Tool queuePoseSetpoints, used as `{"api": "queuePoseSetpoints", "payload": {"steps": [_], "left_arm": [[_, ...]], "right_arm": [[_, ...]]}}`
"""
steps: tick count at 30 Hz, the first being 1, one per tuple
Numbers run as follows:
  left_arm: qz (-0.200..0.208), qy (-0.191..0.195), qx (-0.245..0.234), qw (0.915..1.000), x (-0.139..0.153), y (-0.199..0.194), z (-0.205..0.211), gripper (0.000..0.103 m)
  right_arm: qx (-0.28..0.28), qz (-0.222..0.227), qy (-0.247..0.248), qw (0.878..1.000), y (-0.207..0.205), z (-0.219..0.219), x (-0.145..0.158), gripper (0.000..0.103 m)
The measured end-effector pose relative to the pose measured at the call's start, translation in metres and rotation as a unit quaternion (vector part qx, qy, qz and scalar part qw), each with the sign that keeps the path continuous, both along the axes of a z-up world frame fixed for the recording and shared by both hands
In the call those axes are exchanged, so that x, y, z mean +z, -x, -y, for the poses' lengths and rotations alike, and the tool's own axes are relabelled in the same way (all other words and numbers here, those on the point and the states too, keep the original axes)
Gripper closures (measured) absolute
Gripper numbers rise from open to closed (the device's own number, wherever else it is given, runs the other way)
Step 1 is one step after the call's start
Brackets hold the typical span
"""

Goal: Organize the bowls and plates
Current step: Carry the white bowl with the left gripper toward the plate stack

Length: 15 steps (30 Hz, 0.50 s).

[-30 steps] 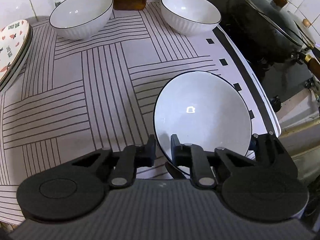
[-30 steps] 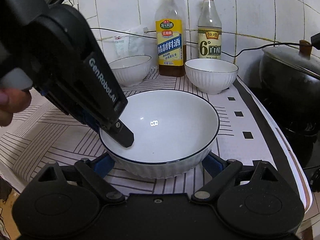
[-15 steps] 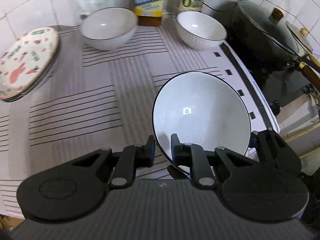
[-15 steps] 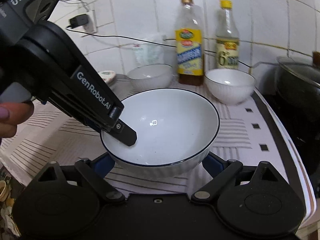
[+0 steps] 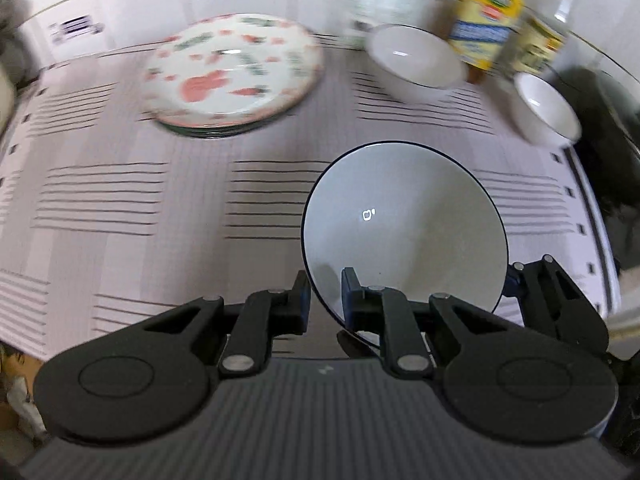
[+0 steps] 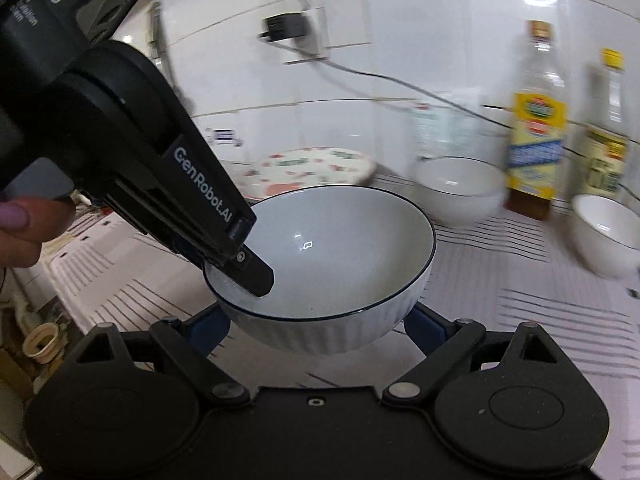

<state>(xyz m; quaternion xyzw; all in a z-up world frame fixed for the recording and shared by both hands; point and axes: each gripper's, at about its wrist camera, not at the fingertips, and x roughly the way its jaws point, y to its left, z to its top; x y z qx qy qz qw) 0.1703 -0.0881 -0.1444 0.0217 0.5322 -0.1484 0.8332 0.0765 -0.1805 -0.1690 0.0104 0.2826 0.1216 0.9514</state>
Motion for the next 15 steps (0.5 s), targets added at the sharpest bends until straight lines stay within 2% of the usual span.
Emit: {"api": "queuePoseSetpoints", "payload": {"steps": [6, 15], "left_arm": [[-0.008, 0.001, 0.045, 0.999, -0.008, -0.022, -0.039, 0.088], [0.006, -0.035, 0.048, 0.9982, -0.03, -0.046, -0.049, 0.089]], "right_arm": [[0.042, 0.009, 0.0, 0.999, -0.028, -0.035, -0.009, 0.007], [0.052, -0.008, -0.004, 0.999, -0.064, -0.058, -0.028, 0.007]]}}
